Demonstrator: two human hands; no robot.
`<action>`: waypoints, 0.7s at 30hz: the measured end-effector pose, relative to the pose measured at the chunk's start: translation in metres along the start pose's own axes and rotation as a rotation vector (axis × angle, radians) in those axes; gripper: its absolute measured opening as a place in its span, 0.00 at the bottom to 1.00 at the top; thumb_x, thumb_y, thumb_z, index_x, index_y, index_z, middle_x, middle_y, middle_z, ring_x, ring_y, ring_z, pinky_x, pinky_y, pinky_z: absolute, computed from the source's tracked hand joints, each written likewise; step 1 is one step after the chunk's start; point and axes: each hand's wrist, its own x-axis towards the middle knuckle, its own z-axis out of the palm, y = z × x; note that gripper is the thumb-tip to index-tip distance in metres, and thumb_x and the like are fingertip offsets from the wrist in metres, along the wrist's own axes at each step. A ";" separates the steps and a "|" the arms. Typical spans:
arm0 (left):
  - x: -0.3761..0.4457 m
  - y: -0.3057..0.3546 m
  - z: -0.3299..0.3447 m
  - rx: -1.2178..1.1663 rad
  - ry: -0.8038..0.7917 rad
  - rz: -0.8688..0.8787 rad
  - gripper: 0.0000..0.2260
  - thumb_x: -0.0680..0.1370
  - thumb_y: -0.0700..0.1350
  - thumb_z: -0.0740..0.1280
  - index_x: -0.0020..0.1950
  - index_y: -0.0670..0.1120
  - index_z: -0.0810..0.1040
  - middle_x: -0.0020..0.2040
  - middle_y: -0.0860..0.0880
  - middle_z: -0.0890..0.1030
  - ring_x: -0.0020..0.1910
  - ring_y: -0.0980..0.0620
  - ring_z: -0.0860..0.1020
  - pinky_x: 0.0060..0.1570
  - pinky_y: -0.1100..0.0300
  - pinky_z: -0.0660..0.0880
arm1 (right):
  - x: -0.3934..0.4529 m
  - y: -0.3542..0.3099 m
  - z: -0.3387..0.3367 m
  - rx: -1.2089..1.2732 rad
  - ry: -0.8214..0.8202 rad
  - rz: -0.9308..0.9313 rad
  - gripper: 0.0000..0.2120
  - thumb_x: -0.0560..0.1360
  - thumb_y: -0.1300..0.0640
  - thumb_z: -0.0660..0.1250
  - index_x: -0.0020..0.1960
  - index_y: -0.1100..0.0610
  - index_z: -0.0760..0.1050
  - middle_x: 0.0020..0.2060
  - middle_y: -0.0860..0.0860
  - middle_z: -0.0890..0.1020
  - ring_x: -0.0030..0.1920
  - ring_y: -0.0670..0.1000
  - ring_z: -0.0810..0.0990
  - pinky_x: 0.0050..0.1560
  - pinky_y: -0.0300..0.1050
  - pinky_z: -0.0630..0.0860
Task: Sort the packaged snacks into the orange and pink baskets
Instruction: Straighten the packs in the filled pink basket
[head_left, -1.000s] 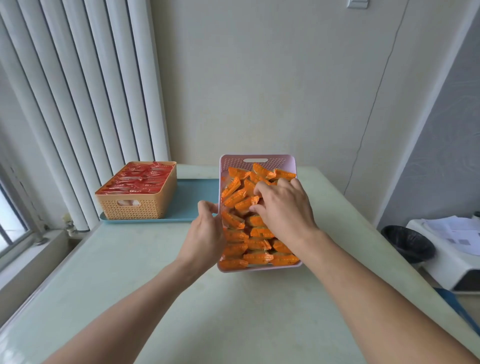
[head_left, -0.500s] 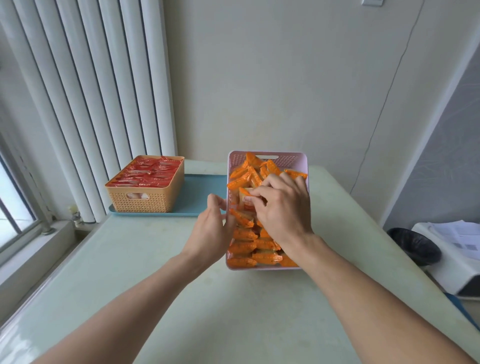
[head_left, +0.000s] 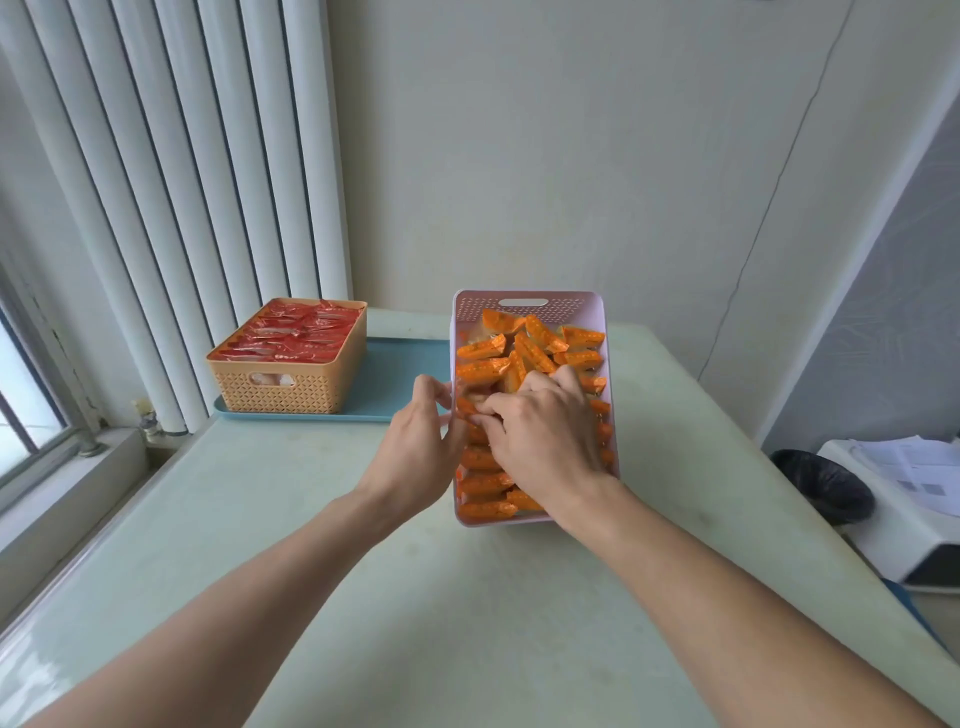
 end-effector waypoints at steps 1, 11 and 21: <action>0.001 -0.001 -0.001 0.004 0.001 0.001 0.06 0.84 0.49 0.59 0.55 0.48 0.64 0.57 0.52 0.77 0.54 0.51 0.81 0.43 0.52 0.84 | 0.002 0.000 -0.004 -0.024 -0.018 -0.024 0.10 0.77 0.46 0.70 0.43 0.49 0.87 0.36 0.47 0.86 0.42 0.53 0.78 0.49 0.51 0.67; 0.003 -0.003 -0.001 0.018 -0.035 -0.007 0.06 0.85 0.51 0.58 0.55 0.49 0.65 0.60 0.53 0.76 0.58 0.53 0.78 0.42 0.60 0.81 | 0.032 0.038 -0.032 -0.154 -0.202 0.258 0.45 0.67 0.29 0.72 0.75 0.53 0.66 0.69 0.52 0.76 0.74 0.58 0.67 0.77 0.59 0.57; 0.002 -0.003 -0.005 0.091 -0.088 0.058 0.07 0.84 0.53 0.58 0.53 0.51 0.63 0.61 0.53 0.74 0.59 0.52 0.77 0.48 0.50 0.83 | 0.058 0.049 -0.035 -0.167 -0.302 -0.064 0.33 0.69 0.54 0.77 0.72 0.52 0.69 0.68 0.51 0.78 0.73 0.54 0.69 0.81 0.59 0.47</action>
